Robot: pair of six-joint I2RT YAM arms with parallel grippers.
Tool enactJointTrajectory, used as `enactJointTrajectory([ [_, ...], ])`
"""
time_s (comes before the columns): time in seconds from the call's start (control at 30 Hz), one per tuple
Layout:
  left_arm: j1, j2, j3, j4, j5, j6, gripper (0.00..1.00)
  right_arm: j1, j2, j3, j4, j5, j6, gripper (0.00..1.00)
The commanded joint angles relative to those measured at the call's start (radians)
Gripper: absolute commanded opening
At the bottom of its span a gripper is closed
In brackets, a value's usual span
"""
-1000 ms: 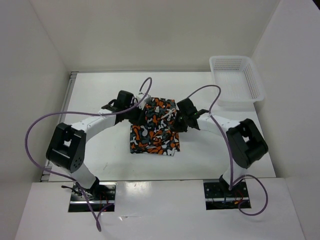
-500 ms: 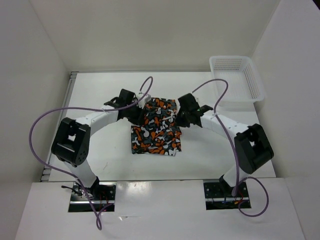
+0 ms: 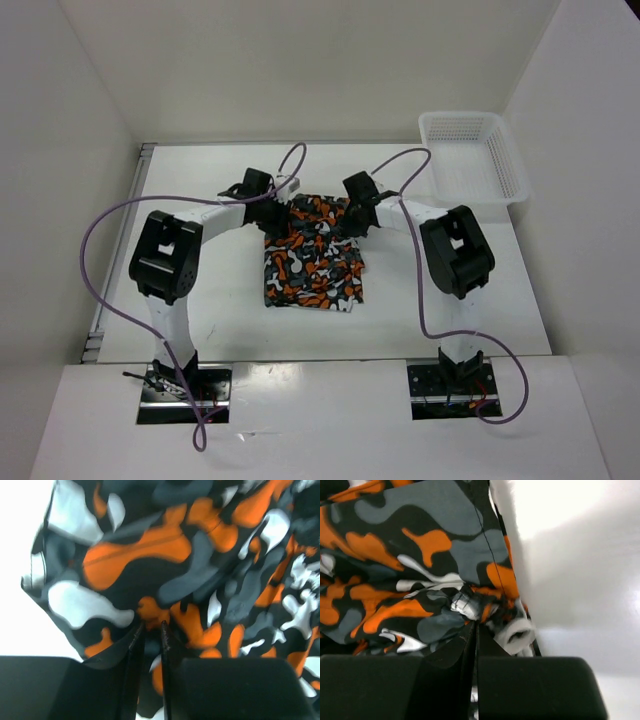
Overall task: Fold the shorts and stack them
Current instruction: Fold the shorts
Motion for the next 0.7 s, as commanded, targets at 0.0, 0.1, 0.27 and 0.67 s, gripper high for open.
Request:
enactJointTrajectory([
  [0.0, 0.010, -0.004, 0.030, 0.022, -0.025, 0.004, 0.27, -0.013, 0.027, 0.102, -0.009, 0.040, -0.032, 0.06],
  [0.1, 0.010, -0.004, 0.085, -0.029, -0.025, 0.004, 0.36, -0.013, -0.034, 0.113, -0.018, 0.049, -0.032, 0.11],
  [0.27, 0.010, -0.168, 0.165, -0.093, -0.001, 0.004, 0.85, -0.013, -0.302, 0.102, -0.009, 0.040, -0.077, 0.91],
  [0.67, 0.212, -0.661, -0.081, -0.124, 0.090, 0.004, 0.95, -0.086, -0.814, -0.154, -0.300, 0.276, -0.068, 1.00],
])
